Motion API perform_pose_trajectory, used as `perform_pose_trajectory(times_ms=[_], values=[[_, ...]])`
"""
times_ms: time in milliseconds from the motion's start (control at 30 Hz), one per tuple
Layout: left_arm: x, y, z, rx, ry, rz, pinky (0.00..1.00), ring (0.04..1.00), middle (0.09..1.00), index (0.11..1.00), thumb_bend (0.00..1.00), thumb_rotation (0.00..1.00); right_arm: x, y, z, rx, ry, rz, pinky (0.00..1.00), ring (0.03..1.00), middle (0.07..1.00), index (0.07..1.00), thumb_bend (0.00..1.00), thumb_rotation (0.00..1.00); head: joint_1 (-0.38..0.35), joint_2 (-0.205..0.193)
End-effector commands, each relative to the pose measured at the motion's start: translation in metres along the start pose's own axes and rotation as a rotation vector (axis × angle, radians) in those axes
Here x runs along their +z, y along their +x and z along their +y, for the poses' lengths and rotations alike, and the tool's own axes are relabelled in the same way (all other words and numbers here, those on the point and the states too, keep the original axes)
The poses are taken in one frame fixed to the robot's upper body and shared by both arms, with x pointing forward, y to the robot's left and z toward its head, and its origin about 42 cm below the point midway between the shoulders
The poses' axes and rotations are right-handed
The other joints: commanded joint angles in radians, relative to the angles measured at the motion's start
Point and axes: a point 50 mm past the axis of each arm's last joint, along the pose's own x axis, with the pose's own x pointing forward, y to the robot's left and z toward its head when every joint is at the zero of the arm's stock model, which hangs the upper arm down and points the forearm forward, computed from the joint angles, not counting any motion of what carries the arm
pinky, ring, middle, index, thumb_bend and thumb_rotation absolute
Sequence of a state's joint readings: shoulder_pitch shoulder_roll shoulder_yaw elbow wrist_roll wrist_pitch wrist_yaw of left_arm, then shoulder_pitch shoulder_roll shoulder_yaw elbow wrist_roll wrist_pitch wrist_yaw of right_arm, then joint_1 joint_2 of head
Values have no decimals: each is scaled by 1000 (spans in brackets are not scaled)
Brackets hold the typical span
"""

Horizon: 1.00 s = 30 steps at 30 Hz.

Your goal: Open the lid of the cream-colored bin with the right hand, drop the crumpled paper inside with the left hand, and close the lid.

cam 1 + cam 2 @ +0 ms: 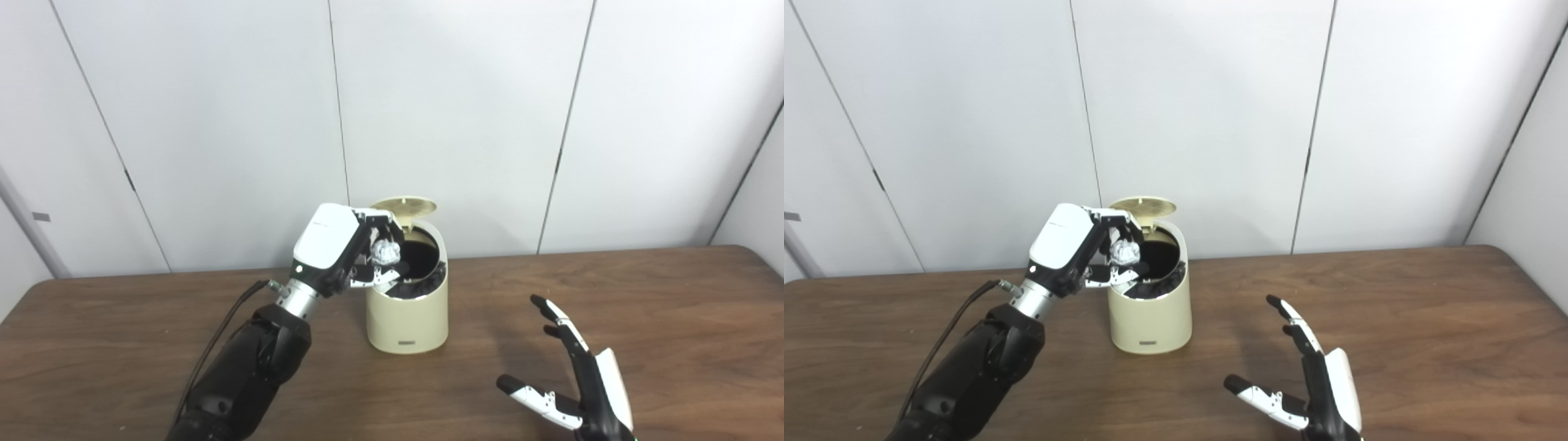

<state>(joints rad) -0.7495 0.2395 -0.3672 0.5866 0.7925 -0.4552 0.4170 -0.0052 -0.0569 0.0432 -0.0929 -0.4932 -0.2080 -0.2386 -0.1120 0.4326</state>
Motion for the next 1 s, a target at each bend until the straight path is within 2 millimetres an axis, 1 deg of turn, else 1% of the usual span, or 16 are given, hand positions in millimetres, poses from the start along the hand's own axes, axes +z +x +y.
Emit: perform_pose_trajectory(times_ms=[0, 233, 667, 700, 767, 800, 833, 900, 967], values=[[2, 14, 18, 42, 2, -33, 259, 298, 440, 512, 522, 0, 4, -4, 12, -4, 33, -8, 811, 884, 884, 873, 834, 676, -1, 1], [4, 11, 20, 40, -9, -20, 274, 318, 443, 516, 522, 0, 3, -3, 10, 0, 24, -2, 800, 879, 883, 868, 852, 691, 5, 3], [7, 9, 20, 23, -6, -8, 305, 345, 443, 522, 521, 0, 6, -3, 13, 2, 28, -3, 808, 881, 881, 867, 857, 685, 1, 7], [7, 9, 20, 20, -6, -6, 316, 355, 434, 499, 521, 41, 6, -3, 13, 2, 30, -3, 804, 879, 881, 866, 857, 685, 0, 8], [7, 8, 19, 17, -8, -3, 334, 374, 443, 489, 521, 62, 6, -3, 14, 3, 36, -2, 799, 877, 883, 866, 858, 680, -1, 8], [7, 9, 18, 15, -6, -5, 342, 382, 448, 497, 805, 107, 7, -3, 14, 4, 36, -1, 794, 875, 884, 866, 860, 677, -2, 9], [7, 9, 17, 11, 0, -7, 351, 390, 455, 505, 901, 126, 7, -3, 15, 5, 33, 0, 792, 875, 884, 865, 859, 678, -2, 9], [8, 9, 16, -1, 5, -6, 385, 426, 487, 533, 981, 172, 8, -3, 15, 6, 31, 0, 787, 874, 885, 867, 855, 679, -5, 10], [9, 9, 14, -7, 2, -5, 406, 449, 509, 550, 996, 182, 9, -2, 16, 6, 29, -4, 790, 875, 885, 867, 853, 679, -6, 10]])
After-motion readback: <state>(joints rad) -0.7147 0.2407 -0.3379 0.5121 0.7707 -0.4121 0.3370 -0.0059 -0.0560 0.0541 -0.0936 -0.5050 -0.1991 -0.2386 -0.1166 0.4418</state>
